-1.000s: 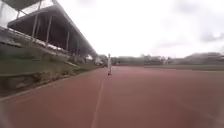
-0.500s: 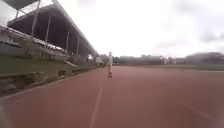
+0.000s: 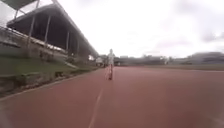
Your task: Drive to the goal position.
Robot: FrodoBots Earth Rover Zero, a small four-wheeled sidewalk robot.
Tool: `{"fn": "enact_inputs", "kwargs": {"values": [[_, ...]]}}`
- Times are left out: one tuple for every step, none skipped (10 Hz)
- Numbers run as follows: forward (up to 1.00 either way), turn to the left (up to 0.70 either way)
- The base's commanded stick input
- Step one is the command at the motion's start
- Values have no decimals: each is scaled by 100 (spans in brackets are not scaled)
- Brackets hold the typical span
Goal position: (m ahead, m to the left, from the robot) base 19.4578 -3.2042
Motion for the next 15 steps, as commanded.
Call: {"fn": "enact_inputs", "kwargs": {"values": [[70,1],[0,0],[0,0],[0,0],[0,0],[0,0],[0,0],[0,0],[0,0],[0,0],[8,0],[36,1],[64,1],[70,1],[70,1]]}}
